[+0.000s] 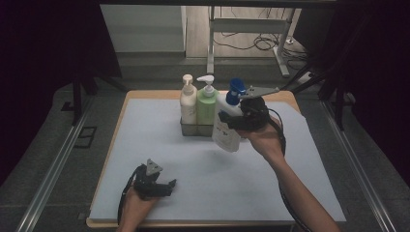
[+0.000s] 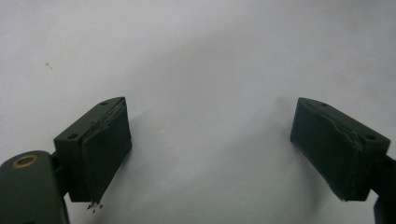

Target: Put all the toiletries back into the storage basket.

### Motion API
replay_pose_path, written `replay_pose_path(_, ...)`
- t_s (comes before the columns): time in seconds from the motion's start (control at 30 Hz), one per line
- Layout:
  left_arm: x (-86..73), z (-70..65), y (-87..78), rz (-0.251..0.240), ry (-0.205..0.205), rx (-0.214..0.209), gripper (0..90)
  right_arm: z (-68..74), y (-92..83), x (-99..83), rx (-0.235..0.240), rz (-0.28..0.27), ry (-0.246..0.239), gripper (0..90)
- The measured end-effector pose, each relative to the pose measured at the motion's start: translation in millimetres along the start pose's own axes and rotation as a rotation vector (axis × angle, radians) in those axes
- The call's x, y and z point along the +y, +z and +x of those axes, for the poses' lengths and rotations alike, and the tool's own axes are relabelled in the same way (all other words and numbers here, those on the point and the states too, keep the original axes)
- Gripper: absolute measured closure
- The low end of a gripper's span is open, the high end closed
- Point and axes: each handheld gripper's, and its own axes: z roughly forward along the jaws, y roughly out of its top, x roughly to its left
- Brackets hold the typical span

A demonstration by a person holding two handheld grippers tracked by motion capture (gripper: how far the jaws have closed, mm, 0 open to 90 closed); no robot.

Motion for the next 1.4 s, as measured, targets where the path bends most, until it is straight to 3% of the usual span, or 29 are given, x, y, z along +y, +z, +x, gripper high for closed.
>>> replay_pose_path(0.4,0.1,0.2,-0.1,0.003,0.002,0.0,12.1,-23.3,-3.4,4.8,-0.086,0.0,0.054,40.1)
replay_pose_path(1.4,0.0,0.4,0.1,0.0,0.003,-0.001,12.1,-66.8,38.9,21.6,-0.224,-0.015,0.13,40.3)
